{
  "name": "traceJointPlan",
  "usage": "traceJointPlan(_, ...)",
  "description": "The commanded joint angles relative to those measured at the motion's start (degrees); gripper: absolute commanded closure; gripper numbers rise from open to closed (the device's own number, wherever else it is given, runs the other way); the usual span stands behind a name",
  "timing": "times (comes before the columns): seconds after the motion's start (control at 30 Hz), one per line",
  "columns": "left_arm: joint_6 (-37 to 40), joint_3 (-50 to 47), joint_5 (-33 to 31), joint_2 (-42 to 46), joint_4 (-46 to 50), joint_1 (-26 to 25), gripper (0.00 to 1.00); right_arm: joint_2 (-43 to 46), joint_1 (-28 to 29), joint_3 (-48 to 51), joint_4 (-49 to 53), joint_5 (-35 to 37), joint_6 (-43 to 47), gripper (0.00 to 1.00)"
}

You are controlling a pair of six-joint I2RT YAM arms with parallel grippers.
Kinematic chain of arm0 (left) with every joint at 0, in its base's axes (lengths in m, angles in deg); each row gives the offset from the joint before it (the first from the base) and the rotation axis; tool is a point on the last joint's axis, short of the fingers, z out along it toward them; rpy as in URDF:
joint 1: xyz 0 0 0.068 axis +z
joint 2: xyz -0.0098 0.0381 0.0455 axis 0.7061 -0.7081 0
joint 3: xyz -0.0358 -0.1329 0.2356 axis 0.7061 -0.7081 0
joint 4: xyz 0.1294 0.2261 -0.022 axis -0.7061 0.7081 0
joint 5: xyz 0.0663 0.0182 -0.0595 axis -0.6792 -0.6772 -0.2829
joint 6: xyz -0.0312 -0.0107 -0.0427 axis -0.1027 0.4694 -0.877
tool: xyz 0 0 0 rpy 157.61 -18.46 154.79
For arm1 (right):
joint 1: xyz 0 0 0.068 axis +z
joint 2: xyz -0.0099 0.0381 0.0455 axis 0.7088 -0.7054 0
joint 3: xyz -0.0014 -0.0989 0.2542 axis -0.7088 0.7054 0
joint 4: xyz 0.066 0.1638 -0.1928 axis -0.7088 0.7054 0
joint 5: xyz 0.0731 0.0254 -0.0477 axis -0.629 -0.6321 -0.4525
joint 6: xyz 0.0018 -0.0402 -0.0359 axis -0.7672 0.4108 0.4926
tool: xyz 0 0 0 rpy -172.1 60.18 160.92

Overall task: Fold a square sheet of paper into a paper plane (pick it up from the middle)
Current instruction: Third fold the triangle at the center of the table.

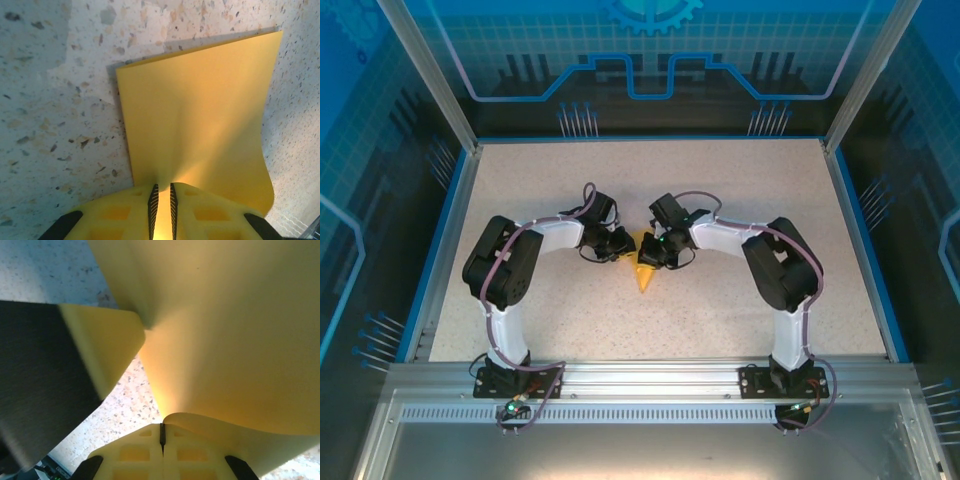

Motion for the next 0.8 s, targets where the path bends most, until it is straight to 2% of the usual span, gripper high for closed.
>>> traceJointPlan(0.0,1.6,0.1,-3.0,-2.7,3.6,-0.6,0.79,-1.6,0.9,-1.1,-0.9,0.2,-0.9,0.97)
traceJointPlan(0.77,1.6,0.1,-3.0,-2.8,3.7,-0.8,0.79,-4.2,1.0,-1.1,-2.7,-0.9,0.7,0.96)
